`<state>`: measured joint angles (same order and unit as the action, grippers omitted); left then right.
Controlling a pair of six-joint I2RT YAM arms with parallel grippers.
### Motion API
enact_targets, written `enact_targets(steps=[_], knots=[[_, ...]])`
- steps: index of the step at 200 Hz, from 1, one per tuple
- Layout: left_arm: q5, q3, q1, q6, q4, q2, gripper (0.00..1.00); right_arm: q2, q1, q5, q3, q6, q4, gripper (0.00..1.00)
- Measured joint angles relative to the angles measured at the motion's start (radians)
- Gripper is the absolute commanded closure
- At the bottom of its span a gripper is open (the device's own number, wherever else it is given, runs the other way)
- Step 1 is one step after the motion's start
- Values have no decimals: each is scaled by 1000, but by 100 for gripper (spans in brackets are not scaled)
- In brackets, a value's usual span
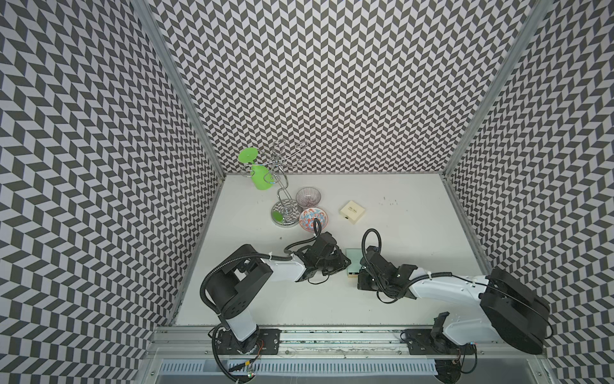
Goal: Take out the earrings from the drawer-style jewelry box
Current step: Open the drawer in the jewelry box.
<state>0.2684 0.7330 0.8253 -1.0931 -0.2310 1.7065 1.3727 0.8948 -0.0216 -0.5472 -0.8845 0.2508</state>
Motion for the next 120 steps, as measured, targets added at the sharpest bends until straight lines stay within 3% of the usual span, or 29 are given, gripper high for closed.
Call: enact_targets(steps=[120], knots=[[5, 2, 0, 0, 0, 2, 76, -26, 43, 19, 21, -59, 22, 100]])
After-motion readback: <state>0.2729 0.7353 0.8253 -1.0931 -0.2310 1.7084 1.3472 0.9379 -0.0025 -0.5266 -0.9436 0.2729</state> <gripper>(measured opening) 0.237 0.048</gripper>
